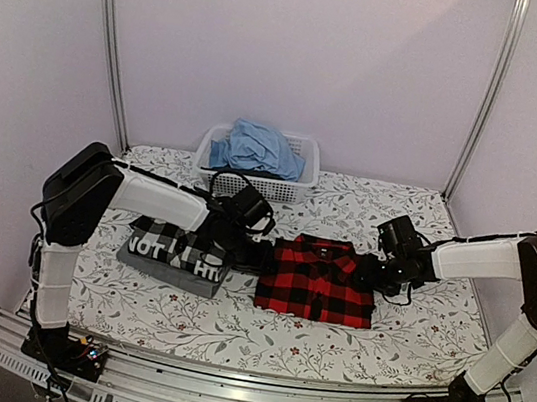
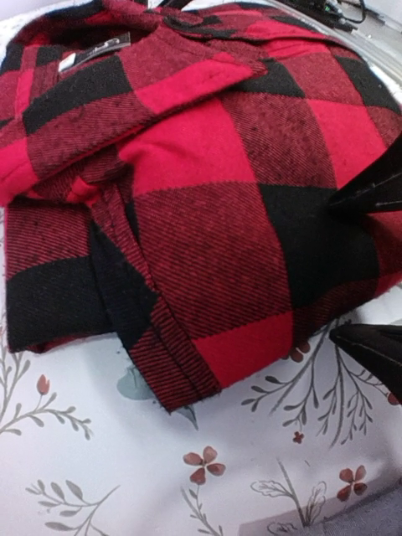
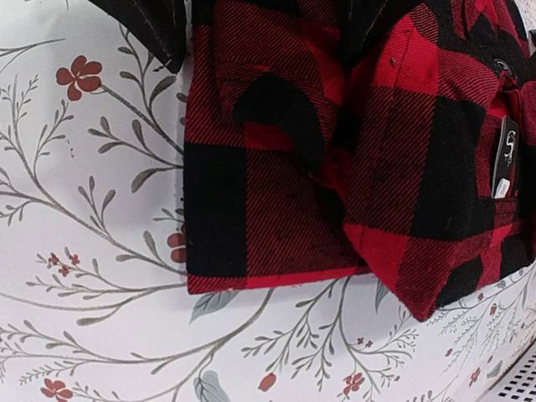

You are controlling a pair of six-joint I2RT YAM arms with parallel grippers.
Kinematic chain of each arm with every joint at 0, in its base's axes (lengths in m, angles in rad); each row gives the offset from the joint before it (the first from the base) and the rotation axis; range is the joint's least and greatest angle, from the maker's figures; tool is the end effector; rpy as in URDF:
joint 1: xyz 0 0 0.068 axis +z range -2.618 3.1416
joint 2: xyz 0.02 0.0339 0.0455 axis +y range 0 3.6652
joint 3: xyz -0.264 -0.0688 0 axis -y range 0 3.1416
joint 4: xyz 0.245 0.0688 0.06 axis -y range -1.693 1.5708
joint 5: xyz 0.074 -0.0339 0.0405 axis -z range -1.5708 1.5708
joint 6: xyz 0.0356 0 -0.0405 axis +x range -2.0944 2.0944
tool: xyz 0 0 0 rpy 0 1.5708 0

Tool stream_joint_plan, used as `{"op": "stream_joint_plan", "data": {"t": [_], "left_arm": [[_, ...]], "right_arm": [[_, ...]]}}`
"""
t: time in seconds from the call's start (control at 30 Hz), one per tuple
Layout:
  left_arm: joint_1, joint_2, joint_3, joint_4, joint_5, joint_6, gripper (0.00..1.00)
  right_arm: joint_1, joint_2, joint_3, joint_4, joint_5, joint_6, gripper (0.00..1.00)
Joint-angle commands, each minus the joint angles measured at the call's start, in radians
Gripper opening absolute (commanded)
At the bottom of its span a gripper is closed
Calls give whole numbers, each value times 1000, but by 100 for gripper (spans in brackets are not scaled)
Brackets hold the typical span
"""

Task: Fold and stack the long sleeve shirts
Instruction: Pick up the square-folded shirt from the center of the board.

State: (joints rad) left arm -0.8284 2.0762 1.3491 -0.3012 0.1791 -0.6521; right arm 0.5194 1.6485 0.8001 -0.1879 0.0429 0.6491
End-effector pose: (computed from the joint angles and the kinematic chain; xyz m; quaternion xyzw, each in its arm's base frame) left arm 0.2840 -0.3189 0.1331 0.1083 0.9537 -0.2436 0.1389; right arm 0.2641 0.1492 0.1383 0.0681 0.9619 0.1284 0.2316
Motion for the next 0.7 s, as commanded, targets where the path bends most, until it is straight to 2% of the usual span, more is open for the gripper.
{"op": "stream_joint_plan", "data": {"t": [0.0, 0.1, 0.33, 0.57, 0.67], "left_arm": [[5, -3, -12, -63, -9, 11, 46], [3, -3, -13, -47, 14, 9, 49], [-13, 61, 22, -56, 34, 10, 49], [-24, 96, 33, -11, 93, -22, 43], [-23, 100, 36, -1, 104, -27, 39]], "right_arm": [[1, -6, -7, -87, 46, 7, 61], [0, -23, -8, -100, 67, 7, 63], [1, -13, 3, -104, 57, -6, 67], [48, 44, 13, -66, 10, 21, 62], [61, 49, 10, -40, -13, 32, 57]]}}
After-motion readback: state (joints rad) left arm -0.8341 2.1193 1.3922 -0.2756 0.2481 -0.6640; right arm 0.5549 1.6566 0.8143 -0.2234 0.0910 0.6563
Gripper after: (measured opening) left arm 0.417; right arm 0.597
